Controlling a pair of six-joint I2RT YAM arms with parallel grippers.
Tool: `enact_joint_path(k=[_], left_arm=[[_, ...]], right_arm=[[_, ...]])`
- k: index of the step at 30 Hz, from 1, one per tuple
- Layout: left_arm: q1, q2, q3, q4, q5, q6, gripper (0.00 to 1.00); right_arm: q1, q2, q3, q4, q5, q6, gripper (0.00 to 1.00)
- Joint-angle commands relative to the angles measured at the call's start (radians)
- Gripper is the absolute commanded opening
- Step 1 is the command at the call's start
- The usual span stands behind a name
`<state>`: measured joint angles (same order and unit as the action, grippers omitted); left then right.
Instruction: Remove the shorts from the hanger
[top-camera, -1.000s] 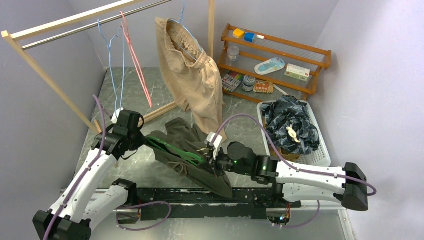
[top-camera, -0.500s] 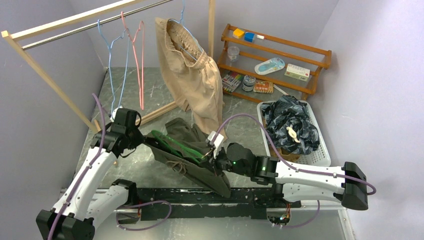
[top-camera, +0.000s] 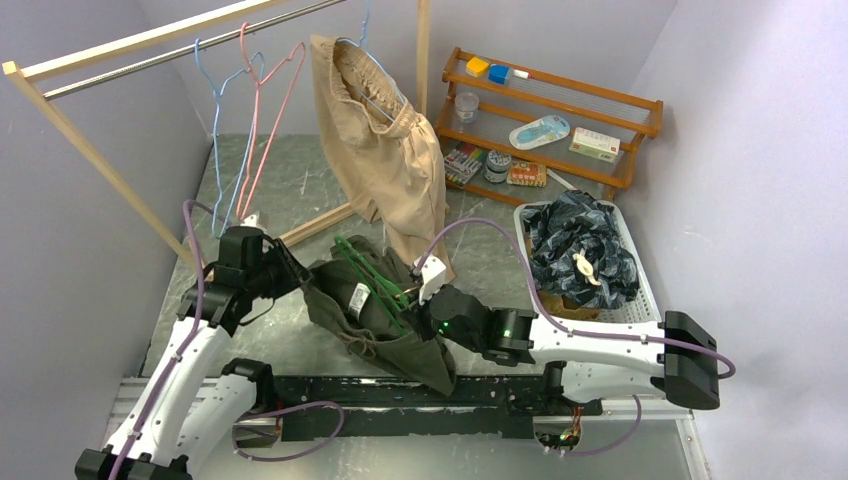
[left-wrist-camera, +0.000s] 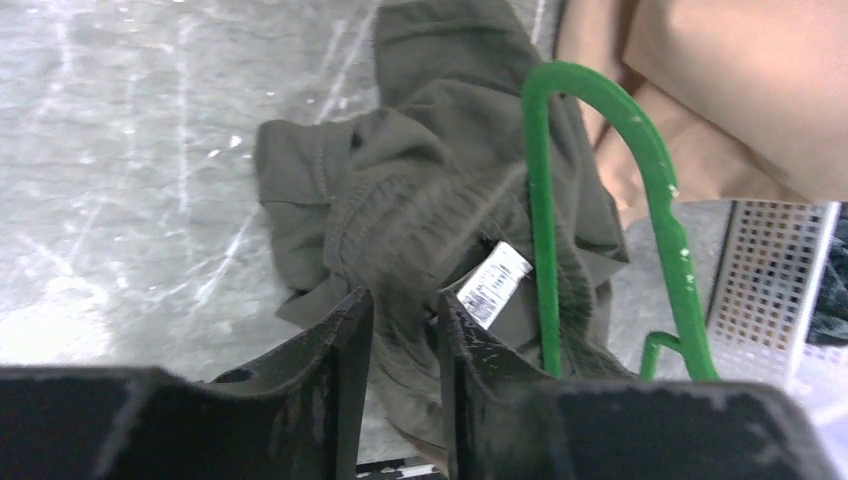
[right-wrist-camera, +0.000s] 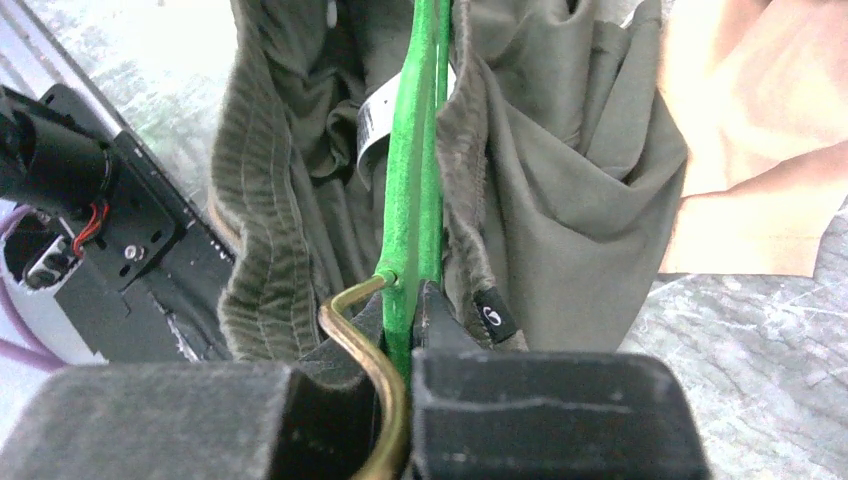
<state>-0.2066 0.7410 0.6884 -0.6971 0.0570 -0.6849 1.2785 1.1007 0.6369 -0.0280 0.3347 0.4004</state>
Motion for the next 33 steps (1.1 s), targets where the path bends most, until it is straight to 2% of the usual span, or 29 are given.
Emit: enact_joint_path(k=[1, 4, 6, 13, 20, 26, 33], left_arm=[[0.015, 0.014, -0.021, 0.082, 0.159, 0.032, 0.39], [0.014, 0.015, -0.03, 0.083, 0.165, 0.023, 0.48], [0.013, 0.017, -0.028, 0.081, 0.167, 0.016, 0.51], [0.013, -0.039, -0.088, 0.142, 0.248, -0.015, 0.52], [0.008, -0.188, -0.196, 0.237, 0.367, -0.105, 0.54], [-0.002, -0.302, -0.226, 0.238, 0.361, -0.141, 0.57], [-0.007, -0.338, -0.291, 0.401, 0.458, -0.245, 0.58]], right_arm=[[0.005, 0.027, 0.033, 0.116, 0.059, 0.028, 0.0], [0.005, 0.074, 0.075, 0.129, 0.055, 0.029, 0.0], [0.005, 0.094, 0.098, 0.138, 0.055, 0.038, 0.0], [0.0, 0.081, 0.072, 0.254, 0.049, 0.088, 0.0], [-0.027, 0.143, 0.108, 0.123, 0.059, 0.153, 0.0], [-0.049, 0.186, 0.114, 0.147, -0.007, 0.185, 0.0], [-0.064, 0.235, 0.158, 0.165, -0.116, 0.165, 0.0]])
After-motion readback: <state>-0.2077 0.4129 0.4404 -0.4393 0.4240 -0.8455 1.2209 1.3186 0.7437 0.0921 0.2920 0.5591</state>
